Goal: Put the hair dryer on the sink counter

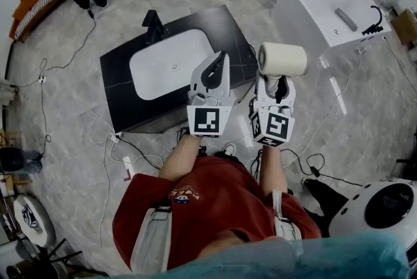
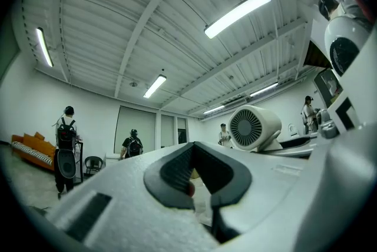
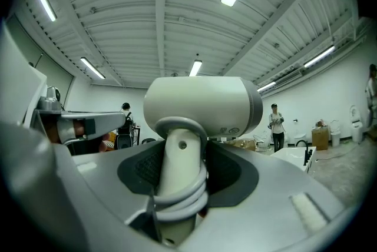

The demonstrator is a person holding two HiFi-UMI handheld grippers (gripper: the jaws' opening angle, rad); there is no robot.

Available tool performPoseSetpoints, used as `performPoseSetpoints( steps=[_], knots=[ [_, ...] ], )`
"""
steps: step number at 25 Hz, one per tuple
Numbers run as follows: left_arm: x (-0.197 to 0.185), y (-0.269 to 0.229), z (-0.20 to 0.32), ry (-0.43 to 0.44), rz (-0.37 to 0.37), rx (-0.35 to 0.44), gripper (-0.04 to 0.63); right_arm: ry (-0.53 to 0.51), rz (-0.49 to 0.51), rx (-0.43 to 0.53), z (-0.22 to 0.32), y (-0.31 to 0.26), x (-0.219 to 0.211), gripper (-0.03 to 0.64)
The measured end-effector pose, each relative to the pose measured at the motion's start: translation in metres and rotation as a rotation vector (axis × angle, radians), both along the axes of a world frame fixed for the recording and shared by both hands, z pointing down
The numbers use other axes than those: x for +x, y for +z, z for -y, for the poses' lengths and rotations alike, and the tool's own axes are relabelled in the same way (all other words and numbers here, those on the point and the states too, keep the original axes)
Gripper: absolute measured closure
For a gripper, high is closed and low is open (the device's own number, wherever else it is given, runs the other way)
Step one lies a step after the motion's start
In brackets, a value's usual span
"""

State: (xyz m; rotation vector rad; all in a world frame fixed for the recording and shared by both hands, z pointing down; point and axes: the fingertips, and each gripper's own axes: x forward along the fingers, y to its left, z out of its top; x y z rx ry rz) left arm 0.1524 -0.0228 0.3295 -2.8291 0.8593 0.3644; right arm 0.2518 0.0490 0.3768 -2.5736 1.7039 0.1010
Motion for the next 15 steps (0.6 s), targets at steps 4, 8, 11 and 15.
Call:
performPoseSetpoints(
  steps=[4, 8, 11, 15],
  knots=[
    [0.018, 0.006, -0.001, -0.039, 0.036, -0.009, 0.598, -0.031, 0.013, 0.004, 0.002, 0.003, 0.024, 0.422],
    [0.027, 0.008, 0.0, -0.08, 0.031, -0.003, 0.598, -0.058, 0.029, 0.012, 0.006, 0.006, 0.039, 0.422],
    [0.029, 0.011, 0.005, -0.109, 0.041, -0.004, 0.598, -0.078, 0.047, 0.011, 0.013, 0.012, 0.047, 0.422],
    [0.03, 0.021, 0.017, -0.137, 0.068, -0.021, 0.598, -0.102, 0.058, 0.003, 0.027, 0.017, 0.051, 0.422]
  ],
)
